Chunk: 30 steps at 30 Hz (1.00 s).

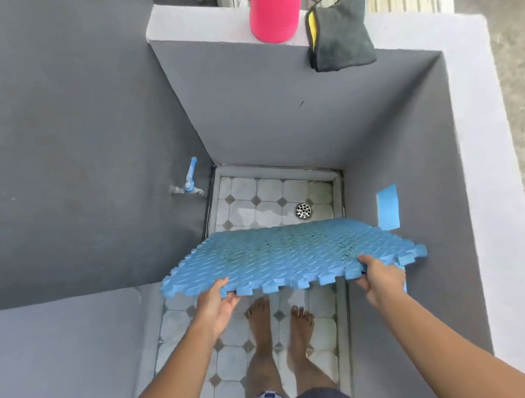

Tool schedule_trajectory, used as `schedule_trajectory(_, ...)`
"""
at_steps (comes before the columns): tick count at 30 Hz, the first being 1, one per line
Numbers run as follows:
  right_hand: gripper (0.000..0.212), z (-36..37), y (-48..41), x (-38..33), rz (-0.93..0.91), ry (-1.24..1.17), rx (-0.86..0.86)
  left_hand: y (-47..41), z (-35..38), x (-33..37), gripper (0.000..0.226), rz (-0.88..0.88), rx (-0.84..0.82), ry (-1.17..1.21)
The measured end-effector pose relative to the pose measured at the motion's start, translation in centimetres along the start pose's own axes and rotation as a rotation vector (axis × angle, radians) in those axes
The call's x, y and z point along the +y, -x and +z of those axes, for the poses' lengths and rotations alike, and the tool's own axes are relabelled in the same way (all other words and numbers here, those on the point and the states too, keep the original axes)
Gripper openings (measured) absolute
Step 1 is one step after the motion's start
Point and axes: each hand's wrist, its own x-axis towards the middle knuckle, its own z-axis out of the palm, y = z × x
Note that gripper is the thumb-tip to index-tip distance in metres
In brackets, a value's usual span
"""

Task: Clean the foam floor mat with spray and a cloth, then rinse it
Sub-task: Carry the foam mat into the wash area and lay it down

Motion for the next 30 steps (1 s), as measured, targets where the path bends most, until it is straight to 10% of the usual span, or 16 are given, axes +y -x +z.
schedule_trajectory(30, 0.021, 10.5, -11.9, 7.2, 0.048, -0.306, 0.061, -18.0, 5.1, 4.4, 0.025, 0.131, -0.022, -0.320)
